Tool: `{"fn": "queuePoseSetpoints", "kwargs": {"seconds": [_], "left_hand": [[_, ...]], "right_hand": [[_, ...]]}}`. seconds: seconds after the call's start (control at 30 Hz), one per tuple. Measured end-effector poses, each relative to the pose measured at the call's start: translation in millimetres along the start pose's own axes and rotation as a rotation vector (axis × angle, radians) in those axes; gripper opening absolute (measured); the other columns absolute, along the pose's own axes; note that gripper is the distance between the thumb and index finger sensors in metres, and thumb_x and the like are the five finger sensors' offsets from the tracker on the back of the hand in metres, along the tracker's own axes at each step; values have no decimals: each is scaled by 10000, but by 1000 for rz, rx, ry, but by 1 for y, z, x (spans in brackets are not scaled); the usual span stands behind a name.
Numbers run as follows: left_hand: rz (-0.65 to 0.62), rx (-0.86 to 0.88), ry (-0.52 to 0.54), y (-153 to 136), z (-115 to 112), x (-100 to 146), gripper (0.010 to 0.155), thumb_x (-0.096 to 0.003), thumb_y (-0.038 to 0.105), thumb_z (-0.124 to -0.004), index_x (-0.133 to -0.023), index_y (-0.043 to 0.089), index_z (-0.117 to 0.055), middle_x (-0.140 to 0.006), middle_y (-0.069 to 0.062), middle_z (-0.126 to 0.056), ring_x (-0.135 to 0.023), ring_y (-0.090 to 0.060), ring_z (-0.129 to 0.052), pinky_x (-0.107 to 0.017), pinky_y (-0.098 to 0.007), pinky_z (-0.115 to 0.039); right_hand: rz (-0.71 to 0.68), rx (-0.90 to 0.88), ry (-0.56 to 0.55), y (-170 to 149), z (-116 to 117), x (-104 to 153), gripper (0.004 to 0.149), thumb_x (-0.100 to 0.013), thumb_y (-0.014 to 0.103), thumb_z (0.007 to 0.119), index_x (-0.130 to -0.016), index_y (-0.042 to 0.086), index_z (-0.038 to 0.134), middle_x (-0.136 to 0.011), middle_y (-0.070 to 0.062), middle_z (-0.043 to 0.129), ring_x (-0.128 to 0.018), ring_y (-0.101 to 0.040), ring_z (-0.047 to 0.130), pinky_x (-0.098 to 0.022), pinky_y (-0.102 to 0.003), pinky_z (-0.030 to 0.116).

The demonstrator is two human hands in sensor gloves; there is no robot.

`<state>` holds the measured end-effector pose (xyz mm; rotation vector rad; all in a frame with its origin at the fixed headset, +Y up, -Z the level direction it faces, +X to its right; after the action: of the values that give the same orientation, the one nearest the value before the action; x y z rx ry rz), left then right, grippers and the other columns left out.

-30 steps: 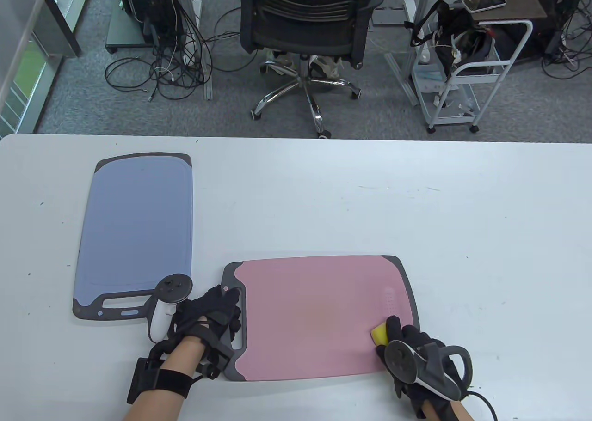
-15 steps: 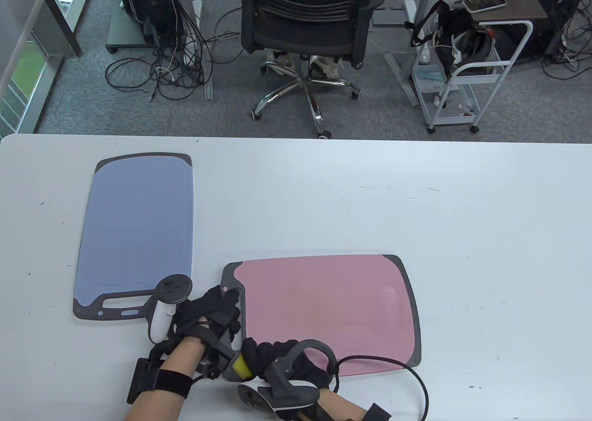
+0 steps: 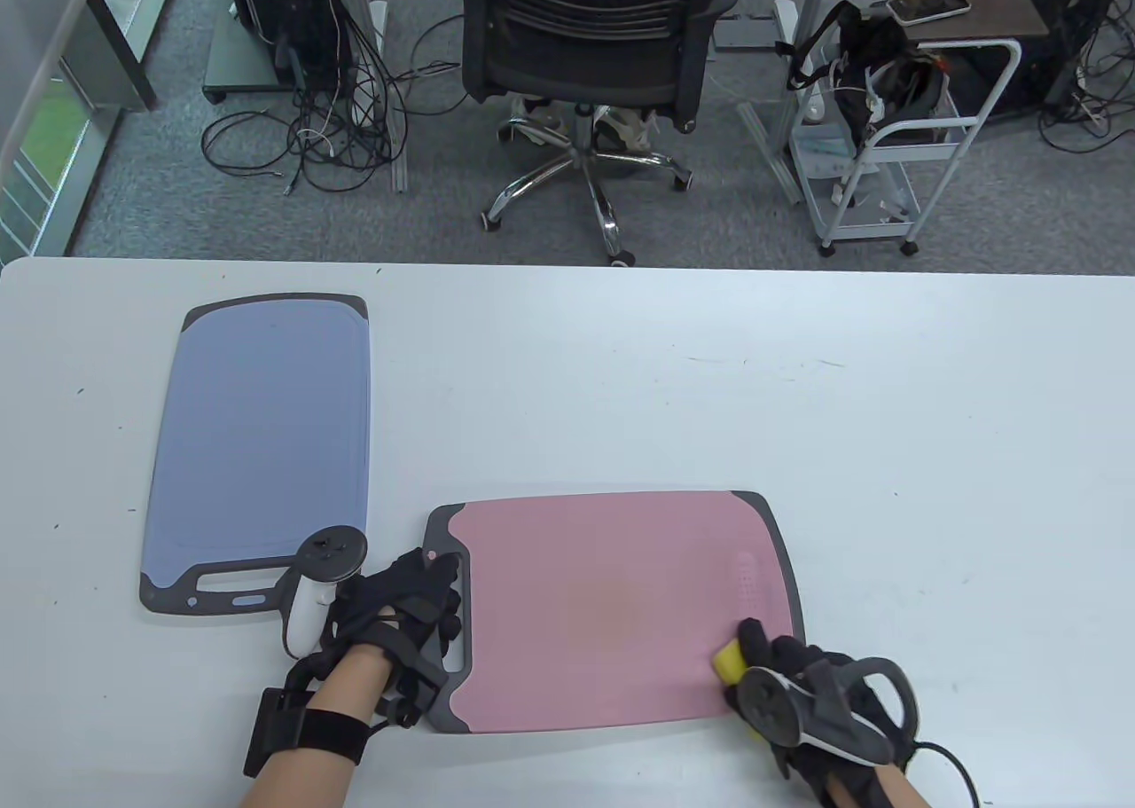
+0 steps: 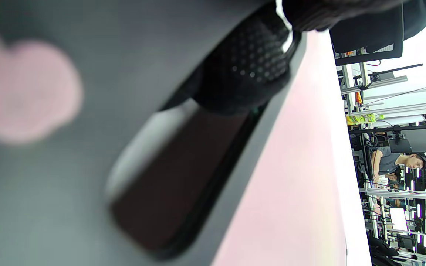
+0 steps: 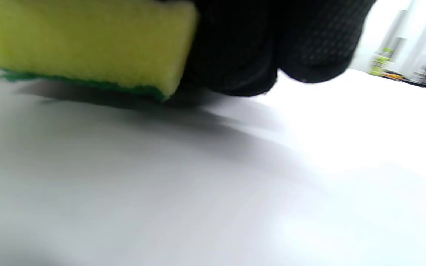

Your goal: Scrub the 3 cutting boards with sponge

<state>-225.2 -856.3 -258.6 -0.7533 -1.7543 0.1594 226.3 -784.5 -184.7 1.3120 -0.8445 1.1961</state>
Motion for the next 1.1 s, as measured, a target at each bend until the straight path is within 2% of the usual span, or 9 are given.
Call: {"fn": "queuePoseSetpoints", "kwargs": {"seconds": [0.17, 0.37, 0.6, 0.77, 0.8, 0.83, 0.87, 0.97, 1.1], "left_hand": [[9, 43, -20, -2, 0, 0, 588, -562, 542, -743, -978, 137, -650, -676, 52, -949, -370, -42, -1095, -279, -273, -1013], [0, 159, -140, -6, 1, 0, 662, -552, 528, -784, -1040, 126, -590, -656, 55, -920, -379, -65, -1073, -291, -301, -1000], [-279, 108, -36, 39, 21, 29, 496, -600, 494, -738, -940, 137, -684, -634, 43, -937, -366, -71, -1070, -289, -300, -997], [-839, -70, 192, 103, 42, 95, 497, -592, 486, -699, -980, 179, -650, -694, 52, -914, -434, -87, -1040, -354, -316, -967], [-935, -109, 294, 109, 45, 113, 503, -587, 476, -714, -989, 182, -645, -709, 37, -908, -456, -108, -1035, -373, -338, -958], [-1028, -219, 513, 116, 49, 139, 503, -562, 485, -729, -979, 212, -660, -709, 52, -915, -468, -106, -1037, -385, -343, -962], [-1079, -324, 571, 121, 49, 150, 484, -541, 500, -746, -959, 268, -670, -723, 80, -917, -516, -106, -1040, -424, -353, -968], [-1014, -527, 449, 115, 42, 144, 410, -509, 444, -827, -892, 321, -748, -834, 63, -915, -766, -218, -1022, -630, -492, -889], [-866, -664, 223, 89, 21, 115, 432, -457, 317, -912, -871, 241, -813, -852, 0, -932, -910, -323, -925, -708, -595, -707]], "right_hand": [[96, -205, -49, -45, 12, 9, 747, -438, 566, 727, -1035, 136, 594, -745, -108, 823, -478, -193, 899, -441, -435, 796], [264, -143, -28, -90, 13, 12, 741, -425, 562, 747, -1029, 155, 611, -768, -95, 832, -512, -208, 910, -467, -445, 794], [352, -320, -86, -117, 10, 19, 744, -431, 560, 745, -1034, 147, 606, -778, -103, 826, -524, -219, 908, -474, -454, 788], [376, -338, -138, -125, 4, 22, 745, -432, 560, 744, -1036, 146, 606, -782, -104, 826, -529, -222, 909, -476, -457, 787], [379, -335, -141, -125, 4, 23, 744, -432, 560, 744, -1035, 147, 606, -781, -104, 827, -528, -223, 909, -475, -457, 788], [384, -339, -145, -127, 4, 23, 743, -433, 561, 742, -1035, 148, 605, -782, -102, 827, -529, -222, 910, -475, -455, 789], [384, -349, -147, -127, 4, 23, 742, -433, 560, 743, -1035, 148, 606, -781, -102, 828, -529, -222, 910, -475, -455, 789], [386, -364, -147, -128, 5, 23, 742, -434, 560, 743, -1035, 146, 607, -784, -105, 827, -530, -223, 910, -475, -457, 789], [401, -389, -147, -129, 8, 28, 744, -434, 560, 741, -1036, 145, 606, -785, -104, 827, -531, -224, 911, -476, -457, 788]]}}
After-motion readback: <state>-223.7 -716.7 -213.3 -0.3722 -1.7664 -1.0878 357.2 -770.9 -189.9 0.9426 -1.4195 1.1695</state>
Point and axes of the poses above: the tracker on the back of each hand, its own y axis roughly to the thumb side, its own x axis roughly from the fingertips to the wrist, z = x × y, the point moved 5 cm from there along -x, roughly from the wrist to the fingertips
